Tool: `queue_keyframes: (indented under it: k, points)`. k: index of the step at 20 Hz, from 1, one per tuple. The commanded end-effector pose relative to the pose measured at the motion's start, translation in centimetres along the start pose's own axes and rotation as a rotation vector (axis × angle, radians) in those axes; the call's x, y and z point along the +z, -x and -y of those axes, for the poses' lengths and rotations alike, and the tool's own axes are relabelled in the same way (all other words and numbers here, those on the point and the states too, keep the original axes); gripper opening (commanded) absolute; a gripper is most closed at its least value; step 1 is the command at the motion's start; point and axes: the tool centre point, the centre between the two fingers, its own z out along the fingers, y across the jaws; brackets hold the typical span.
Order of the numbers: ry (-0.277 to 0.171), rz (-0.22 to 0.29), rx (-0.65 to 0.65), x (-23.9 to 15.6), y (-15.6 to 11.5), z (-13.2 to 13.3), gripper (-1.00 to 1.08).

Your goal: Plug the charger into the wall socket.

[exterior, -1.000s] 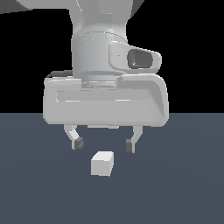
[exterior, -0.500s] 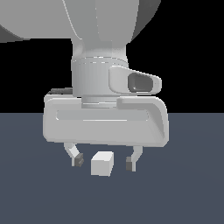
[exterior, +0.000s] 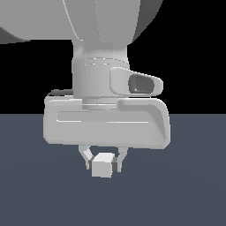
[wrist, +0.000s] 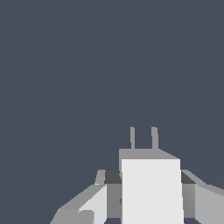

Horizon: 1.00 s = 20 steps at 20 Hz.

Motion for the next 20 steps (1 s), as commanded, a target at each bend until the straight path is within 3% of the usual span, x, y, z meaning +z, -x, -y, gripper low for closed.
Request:
queue_keyframes:
  k: [1,10,20]
  points:
    - [0.000,0.000,0.000,0.0,0.0,0.0,-1.00]
    - [0.001,0.000,0.016,-1.3,-1.4,0.9,-1.00]
    - [0.007,0.000,0.068,-5.5,-6.0,3.5,-1.00]
